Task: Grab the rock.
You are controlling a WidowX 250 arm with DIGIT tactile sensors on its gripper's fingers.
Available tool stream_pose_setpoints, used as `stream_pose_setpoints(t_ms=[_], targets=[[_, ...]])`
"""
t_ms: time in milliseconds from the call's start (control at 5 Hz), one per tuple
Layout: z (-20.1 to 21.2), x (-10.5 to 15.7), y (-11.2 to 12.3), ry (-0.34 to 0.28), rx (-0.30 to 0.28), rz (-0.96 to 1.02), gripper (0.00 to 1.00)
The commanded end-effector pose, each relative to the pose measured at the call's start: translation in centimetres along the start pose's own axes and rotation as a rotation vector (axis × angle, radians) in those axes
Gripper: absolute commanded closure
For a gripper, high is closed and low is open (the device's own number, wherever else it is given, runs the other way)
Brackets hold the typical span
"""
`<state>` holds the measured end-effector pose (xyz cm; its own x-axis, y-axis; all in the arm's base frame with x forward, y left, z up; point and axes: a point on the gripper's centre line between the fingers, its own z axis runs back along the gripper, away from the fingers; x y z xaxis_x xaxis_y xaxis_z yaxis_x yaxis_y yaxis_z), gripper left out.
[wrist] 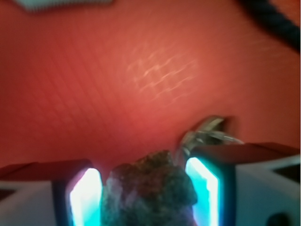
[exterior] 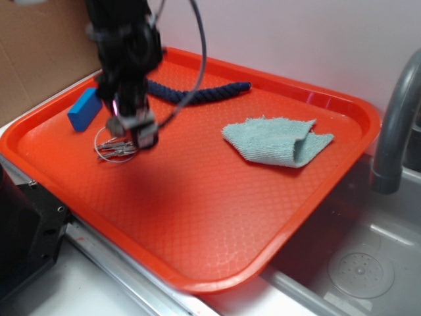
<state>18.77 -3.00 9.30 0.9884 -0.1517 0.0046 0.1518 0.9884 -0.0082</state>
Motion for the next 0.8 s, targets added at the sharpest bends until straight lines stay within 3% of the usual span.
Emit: stream_pose_setpoints(t_ms=[0, 400, 600], targets=[[8.7, 0.0, 1.4, -0.129, -0.038, 0.151, 1.0], [12.0, -2.9, 0.3, -0.212, -0.06, 0.113, 1.0], [11.4, -2.7, 0.4, -0.14, -0.067, 0.07, 1.0]])
